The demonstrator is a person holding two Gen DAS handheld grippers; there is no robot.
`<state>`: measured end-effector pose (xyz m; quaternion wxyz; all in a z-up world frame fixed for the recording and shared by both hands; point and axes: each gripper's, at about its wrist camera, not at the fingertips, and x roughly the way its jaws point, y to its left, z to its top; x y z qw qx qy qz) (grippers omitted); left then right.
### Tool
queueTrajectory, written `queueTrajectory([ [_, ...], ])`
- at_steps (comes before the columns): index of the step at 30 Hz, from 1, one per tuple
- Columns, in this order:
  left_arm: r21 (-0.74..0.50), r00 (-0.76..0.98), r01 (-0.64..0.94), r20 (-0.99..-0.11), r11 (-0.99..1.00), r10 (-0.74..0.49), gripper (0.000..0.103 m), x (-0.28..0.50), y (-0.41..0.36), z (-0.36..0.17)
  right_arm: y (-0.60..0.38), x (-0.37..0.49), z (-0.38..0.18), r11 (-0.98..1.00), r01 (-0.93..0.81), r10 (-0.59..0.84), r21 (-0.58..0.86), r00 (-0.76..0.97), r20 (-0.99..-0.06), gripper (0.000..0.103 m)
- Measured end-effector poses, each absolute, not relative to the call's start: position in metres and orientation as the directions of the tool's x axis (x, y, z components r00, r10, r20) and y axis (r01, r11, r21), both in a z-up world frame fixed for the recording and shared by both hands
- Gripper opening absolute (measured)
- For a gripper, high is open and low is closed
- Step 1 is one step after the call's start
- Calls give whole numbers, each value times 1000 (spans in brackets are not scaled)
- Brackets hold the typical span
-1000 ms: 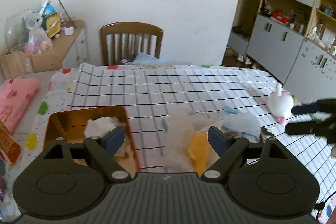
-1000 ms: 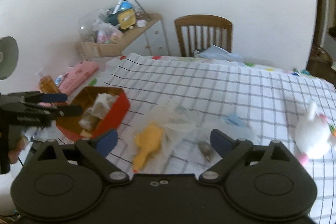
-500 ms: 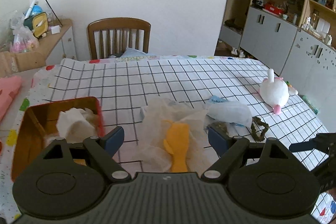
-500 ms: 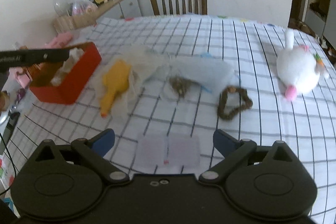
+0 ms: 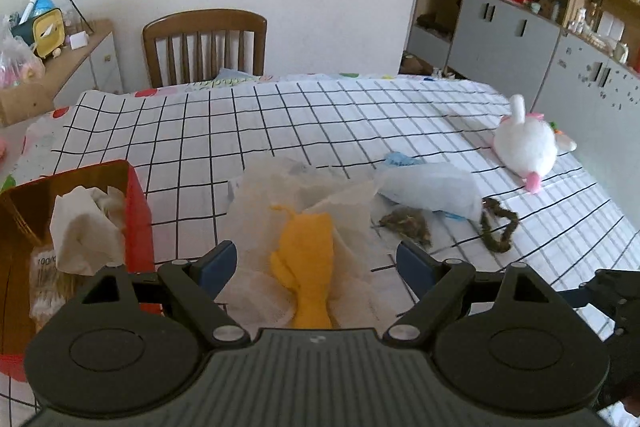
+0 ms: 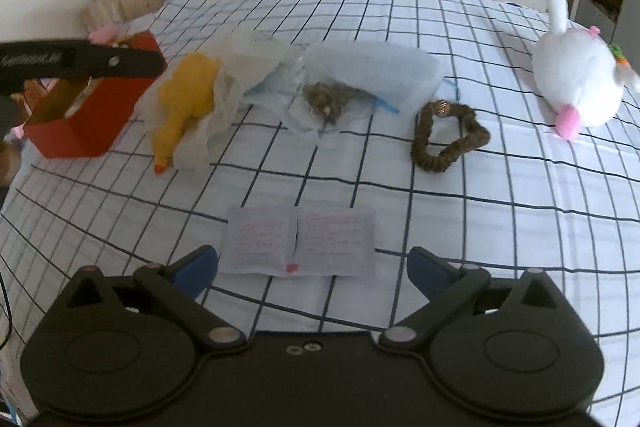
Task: Organize soft objects
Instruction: 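Move both tools back to the table, right tool toward the paper card, then grasp the yellow duck with the left tool while the right tool grasps the paper card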
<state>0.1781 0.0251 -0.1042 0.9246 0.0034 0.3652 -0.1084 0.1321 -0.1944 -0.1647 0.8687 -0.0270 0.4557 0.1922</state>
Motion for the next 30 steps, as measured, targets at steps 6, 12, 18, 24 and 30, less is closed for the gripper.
queueTrajectory([
  [6, 4, 711, 214, -686, 977, -154, 87, 188, 15, -118, -183, 139, -171, 920, -377, 298, 103, 507, -809, 101],
  [12, 9, 710, 205, -689, 979, -143, 87, 196, 14, -126, -176, 142, -176, 918, -392, 271, 56, 520, -810, 99],
  [18, 32, 705, 213, -697, 977, -131, 87, 202, 11, -134, -169, 137, -180, 910, -414, 238, -10, 544, -805, 97],
  [24, 23, 709, 226, -690, 974, -148, 76, 204, 11, -136, -168, 133, -176, 907, -421, 241, -18, 553, -798, 86],
  [30, -1, 688, 241, -705, 971, -171, 57, 208, 9, -139, -165, 130, -172, 895, -445, 256, -17, 547, -797, 65],
])
